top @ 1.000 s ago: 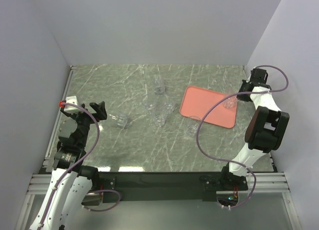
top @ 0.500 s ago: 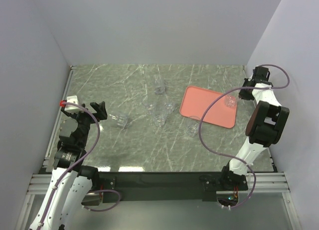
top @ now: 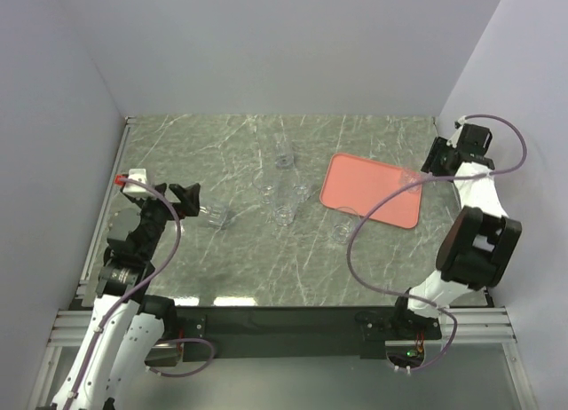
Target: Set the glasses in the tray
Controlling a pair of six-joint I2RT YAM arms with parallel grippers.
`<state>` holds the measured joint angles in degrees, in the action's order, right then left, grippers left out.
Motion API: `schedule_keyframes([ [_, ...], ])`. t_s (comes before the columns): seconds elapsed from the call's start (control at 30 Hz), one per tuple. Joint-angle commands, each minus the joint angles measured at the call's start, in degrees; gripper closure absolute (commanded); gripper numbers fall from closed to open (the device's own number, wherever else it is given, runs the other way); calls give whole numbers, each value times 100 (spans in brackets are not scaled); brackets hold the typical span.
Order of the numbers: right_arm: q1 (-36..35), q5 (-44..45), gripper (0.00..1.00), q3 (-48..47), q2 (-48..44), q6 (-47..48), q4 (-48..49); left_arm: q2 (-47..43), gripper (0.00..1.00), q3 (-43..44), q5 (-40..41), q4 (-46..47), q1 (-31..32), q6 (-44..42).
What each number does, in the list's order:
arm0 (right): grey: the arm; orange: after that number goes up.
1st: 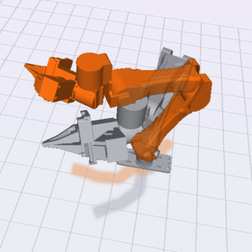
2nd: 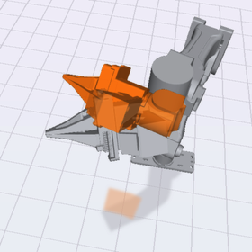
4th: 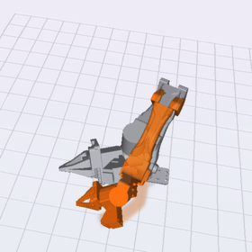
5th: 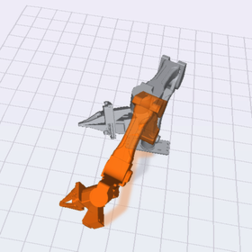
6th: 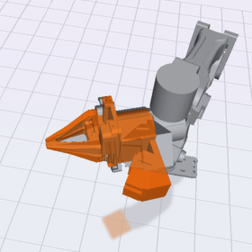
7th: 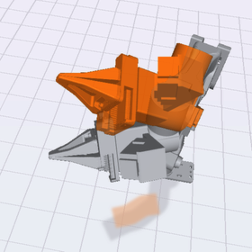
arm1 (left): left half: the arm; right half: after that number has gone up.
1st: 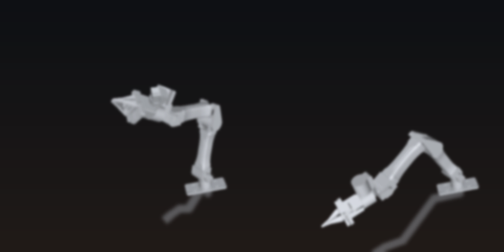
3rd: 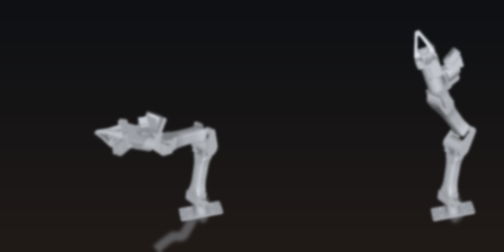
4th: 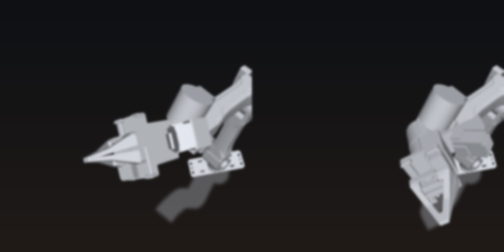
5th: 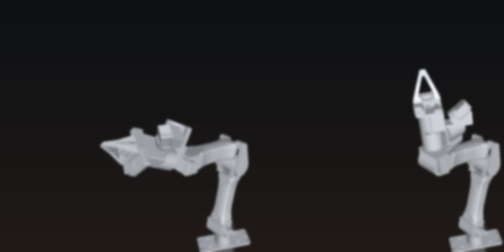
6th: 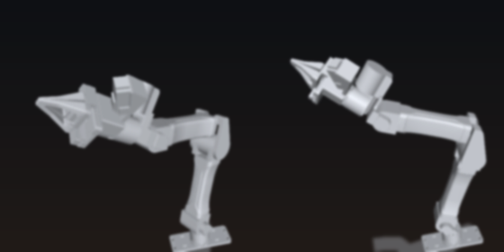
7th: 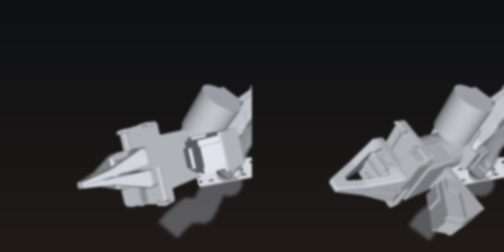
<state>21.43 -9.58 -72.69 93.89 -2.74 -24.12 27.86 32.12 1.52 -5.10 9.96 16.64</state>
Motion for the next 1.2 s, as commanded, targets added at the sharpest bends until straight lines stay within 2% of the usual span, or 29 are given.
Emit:
schedule_keyframes([
  [0.0, 63, -587, 39, 534, -923, 711, 373, 395, 1, 294, -1089, 229, 24, 531],
  [0.07, 72, -1025, 37, 999, -1512, 1011, 390, 859, 1, 461, -1425, 63, 24, 743],
  [0.1, 80, -1158, 37, 1159, -1705, 1265, 417, 1018, 1, 601, -1870, 10, 24, 909],
  [0.23, 81, -1774, 36, 1713, -2662, 1784, 181, 1599, 1, 691, -2777, 211, 59, 1471],
  [0.33, 81, -2222, 36, 2090, -3103, 2023, -57, 1846, 1, 647, -2990, 466, 217, 1938],
  [0.63, 81, -3750, 37, 2390, -3535, 2339, -795, 2600, 3, 787, -2324, 1108, 1894, 2659],
  [0.93, 89, -3796, 37, 2645, -3702, 2551, -893, 3752, 4, 1235, -1620, 1477, 3090, 2871],
  [1.17, 133, -3761, 37, 2698, -3764, 2568, -849, 4552, 6, 1788, -1067, 1346, 3697, 2897],
])
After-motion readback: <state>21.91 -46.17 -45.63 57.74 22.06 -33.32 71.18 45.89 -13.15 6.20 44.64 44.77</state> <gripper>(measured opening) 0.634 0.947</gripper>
